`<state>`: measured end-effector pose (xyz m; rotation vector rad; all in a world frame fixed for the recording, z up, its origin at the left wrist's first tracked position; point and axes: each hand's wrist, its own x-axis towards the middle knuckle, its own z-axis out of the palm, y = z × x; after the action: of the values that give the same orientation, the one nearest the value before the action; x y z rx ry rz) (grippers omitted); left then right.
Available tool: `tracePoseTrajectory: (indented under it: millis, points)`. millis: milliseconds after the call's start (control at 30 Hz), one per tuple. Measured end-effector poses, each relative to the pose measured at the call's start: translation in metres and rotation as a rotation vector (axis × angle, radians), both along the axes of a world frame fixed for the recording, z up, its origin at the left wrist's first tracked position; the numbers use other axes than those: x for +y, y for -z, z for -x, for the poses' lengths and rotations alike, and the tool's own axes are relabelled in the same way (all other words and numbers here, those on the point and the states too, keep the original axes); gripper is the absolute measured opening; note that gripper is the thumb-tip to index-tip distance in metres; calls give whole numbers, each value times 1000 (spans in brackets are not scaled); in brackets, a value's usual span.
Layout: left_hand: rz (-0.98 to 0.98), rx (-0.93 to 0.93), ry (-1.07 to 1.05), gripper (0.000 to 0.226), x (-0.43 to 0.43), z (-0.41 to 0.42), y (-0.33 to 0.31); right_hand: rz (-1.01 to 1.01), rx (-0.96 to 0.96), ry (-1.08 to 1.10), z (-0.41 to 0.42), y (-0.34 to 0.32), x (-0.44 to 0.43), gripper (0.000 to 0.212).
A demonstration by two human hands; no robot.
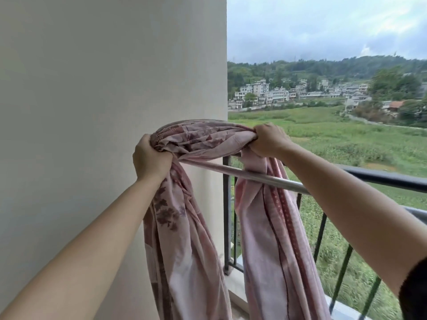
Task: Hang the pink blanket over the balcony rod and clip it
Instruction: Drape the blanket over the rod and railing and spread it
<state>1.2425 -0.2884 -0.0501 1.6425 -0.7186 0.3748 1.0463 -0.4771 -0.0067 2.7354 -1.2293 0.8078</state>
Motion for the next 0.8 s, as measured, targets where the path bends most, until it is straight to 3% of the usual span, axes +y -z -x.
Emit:
tracePoseTrajectory:
  millis: [233,333,433,567,633,733,800]
  points:
    - [189,-433,-204,30,23,27,-72,-14,-298,-202,-6,-34,1,37]
    - [194,-496,-196,31,29,35,-82,-33,-391,-313,-11,-30,-4,37]
    - [101,-380,-171,23,29,34,-62,-20,-422,-348,-14,-24,-14,39]
    - [-199,-119,-32,28,19,12,-11,-3,-360,-344,-15,-12,-29,43]
    - [-298,12,118,44,8,3,8,-17,-261,-327,-15,-13,-41,41]
    - [-265,179,459,67,-18,-4,18,-26,-84,-236,-8,-20,-58,40]
    - [-259,268,662,65,-38,-2,20,-42,-98,-150,-1,-22,-65,40]
